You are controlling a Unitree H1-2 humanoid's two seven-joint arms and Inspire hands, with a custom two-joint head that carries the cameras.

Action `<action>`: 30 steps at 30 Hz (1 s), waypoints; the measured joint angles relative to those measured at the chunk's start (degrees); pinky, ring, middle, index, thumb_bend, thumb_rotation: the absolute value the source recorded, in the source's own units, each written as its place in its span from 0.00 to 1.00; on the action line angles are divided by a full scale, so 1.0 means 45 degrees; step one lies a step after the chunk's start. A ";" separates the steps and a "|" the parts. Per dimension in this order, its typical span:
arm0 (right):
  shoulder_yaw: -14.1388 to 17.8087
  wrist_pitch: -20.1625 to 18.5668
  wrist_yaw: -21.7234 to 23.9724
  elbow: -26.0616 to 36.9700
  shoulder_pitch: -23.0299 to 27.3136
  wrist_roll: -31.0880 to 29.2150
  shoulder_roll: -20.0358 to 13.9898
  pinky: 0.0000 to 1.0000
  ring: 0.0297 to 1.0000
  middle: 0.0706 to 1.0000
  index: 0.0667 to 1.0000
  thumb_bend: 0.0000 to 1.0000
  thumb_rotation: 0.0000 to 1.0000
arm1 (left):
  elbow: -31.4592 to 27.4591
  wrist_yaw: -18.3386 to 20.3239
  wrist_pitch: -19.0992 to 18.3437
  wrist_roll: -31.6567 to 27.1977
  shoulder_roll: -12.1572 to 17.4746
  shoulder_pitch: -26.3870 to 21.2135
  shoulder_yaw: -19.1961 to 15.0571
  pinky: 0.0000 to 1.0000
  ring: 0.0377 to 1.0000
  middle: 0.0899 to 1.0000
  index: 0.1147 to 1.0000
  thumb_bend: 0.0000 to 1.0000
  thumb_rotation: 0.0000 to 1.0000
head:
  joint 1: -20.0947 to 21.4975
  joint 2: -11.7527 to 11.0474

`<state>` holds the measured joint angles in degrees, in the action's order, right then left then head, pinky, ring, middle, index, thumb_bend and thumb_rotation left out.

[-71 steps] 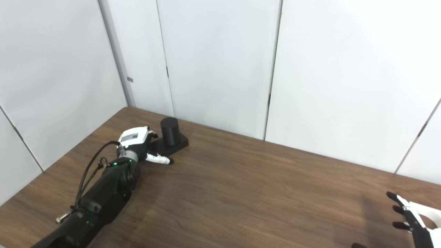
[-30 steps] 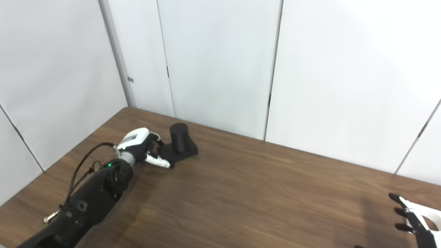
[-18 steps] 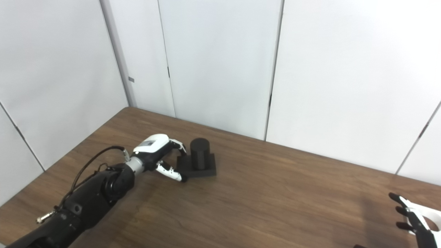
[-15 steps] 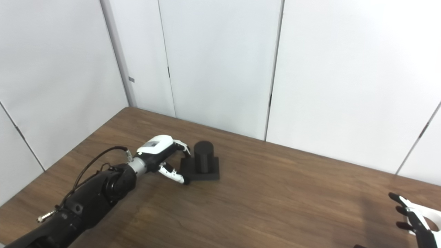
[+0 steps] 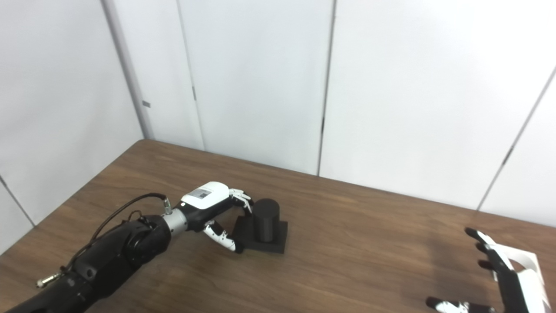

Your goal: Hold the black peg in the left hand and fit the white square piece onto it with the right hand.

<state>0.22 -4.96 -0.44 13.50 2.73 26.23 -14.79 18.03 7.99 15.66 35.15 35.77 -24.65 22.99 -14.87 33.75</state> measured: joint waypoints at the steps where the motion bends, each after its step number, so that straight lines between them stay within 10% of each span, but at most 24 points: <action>1: -0.0005 0.0000 0.0000 -0.0003 0.0000 0.0010 0.0040 0.76 0.85 0.90 0.84 0.74 0.03 | -0.0012 0.0034 0.0179 0.0038 -0.0037 -0.0070 0.0138 0.84 0.88 0.82 0.42 0.52 0.07 | 0.0004 0.0001; 17: -0.0137 0.0748 -0.0424 -0.0772 0.0184 0.0054 0.0158 0.70 0.81 0.89 0.83 0.76 0.21 | -0.0833 0.0876 0.0744 0.0498 -0.0918 -0.0859 0.1937 0.85 0.88 0.82 0.42 0.52 0.07 | 0.2152 0.0431; 30: -0.0414 0.0688 -0.0199 -0.0419 0.0856 0.1688 -0.0590 0.71 0.85 0.90 0.83 0.77 0.22 | -0.1090 0.1253 0.1010 0.0475 -0.0717 -0.0866 0.2039 0.83 0.86 0.83 0.42 0.52 0.06 | 0.6426 0.0002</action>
<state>-1.64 -1.87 -1.34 11.61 6.58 33.82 -17.45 13.13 13.63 20.20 37.29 32.55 -28.54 32.16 14.04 33.76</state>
